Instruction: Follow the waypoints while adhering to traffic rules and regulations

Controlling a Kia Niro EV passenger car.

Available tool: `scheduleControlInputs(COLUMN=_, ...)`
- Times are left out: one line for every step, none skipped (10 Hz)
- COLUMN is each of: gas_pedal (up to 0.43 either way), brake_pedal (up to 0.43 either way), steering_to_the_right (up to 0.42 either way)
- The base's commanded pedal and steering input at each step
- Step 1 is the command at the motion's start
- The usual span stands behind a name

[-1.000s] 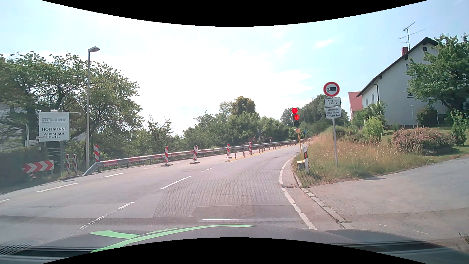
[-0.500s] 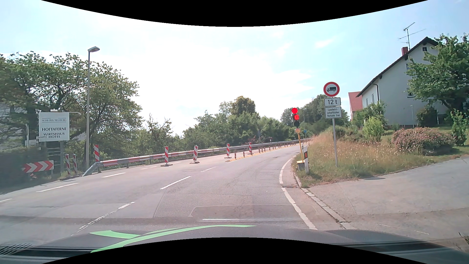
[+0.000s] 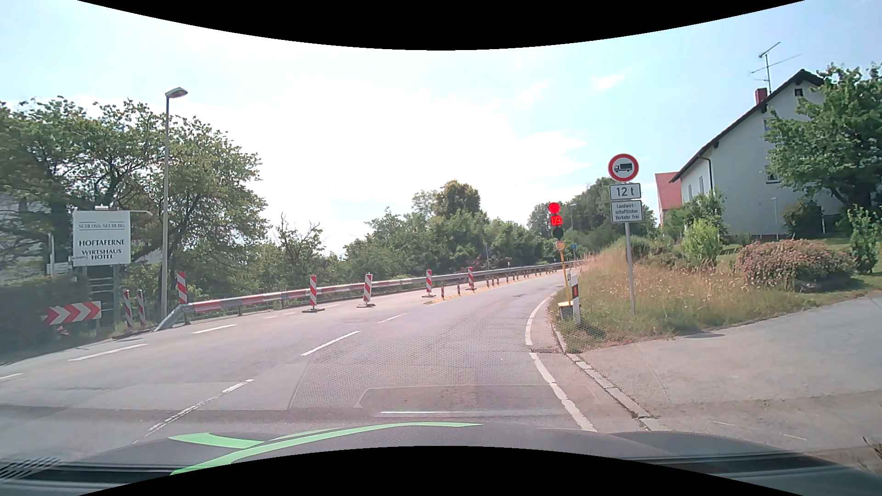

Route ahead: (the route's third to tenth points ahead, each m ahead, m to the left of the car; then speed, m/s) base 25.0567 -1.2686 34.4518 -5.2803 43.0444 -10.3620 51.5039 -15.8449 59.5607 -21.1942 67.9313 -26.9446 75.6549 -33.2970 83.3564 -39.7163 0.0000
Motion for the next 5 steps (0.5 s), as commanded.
scheduleControlInputs(gas_pedal=0.0, brake_pedal=0.36, steering_to_the_right=0.072)
scheduleControlInputs(gas_pedal=0.0, brake_pedal=0.36, steering_to_the_right=0.072)
scheduleControlInputs(gas_pedal=0.0, brake_pedal=0.366, steering_to_the_right=0.072)
scheduleControlInputs(gas_pedal=0.0, brake_pedal=0.36, steering_to_the_right=0.072)
scheduleControlInputs(gas_pedal=0.0, brake_pedal=0.36, steering_to_the_right=0.072)
